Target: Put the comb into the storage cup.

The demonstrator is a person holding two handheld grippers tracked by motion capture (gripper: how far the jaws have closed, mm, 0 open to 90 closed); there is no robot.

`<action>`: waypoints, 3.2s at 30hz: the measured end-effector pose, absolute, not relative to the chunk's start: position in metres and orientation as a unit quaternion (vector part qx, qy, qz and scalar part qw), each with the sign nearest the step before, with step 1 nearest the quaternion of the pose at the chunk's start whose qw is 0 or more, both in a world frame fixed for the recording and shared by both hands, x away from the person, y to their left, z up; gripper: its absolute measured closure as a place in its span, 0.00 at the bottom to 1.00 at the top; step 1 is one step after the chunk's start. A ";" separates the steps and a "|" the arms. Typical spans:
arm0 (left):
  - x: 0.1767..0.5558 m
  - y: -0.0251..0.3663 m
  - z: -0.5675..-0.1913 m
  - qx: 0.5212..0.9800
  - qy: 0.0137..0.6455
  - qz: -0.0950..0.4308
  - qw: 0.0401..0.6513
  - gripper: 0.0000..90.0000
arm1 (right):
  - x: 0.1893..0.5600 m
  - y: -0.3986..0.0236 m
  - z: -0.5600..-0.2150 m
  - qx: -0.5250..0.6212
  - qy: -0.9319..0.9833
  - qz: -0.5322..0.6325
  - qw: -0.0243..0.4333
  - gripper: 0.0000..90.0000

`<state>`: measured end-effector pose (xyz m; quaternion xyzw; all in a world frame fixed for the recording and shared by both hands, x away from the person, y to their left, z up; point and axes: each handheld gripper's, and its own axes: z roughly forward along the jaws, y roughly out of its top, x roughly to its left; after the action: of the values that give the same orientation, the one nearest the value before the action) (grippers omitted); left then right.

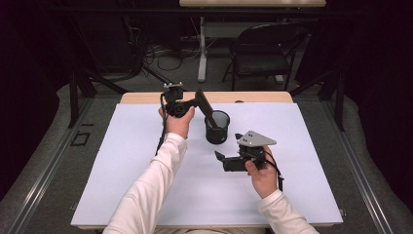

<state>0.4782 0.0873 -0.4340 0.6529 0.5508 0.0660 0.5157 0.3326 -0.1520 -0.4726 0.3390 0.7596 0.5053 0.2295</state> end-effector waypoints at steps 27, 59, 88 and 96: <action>0.479 0.098 -0.442 0.641 0.562 0.066 0.519 0.86 | 0.333 -0.152 -0.473 0.339 0.761 0.504 0.230 0.11; 0.477 0.107 -0.437 0.607 0.570 0.059 0.551 0.54 | 0.334 -0.153 -0.473 0.340 0.760 0.503 0.230 0.11; 0.473 0.132 -0.421 0.614 0.524 0.107 0.580 0.34 | 0.335 -0.157 -0.474 0.348 0.757 0.503 0.232 0.11; 0.468 0.136 -0.415 0.622 0.501 0.106 0.592 0.35 | 0.335 -0.157 -0.473 0.347 0.756 0.503 0.233 0.11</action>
<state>0.4682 0.1358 -0.4151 0.6215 0.5014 0.1062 0.5925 0.3350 -0.1571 -0.4733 0.3470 0.7563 0.5031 0.2334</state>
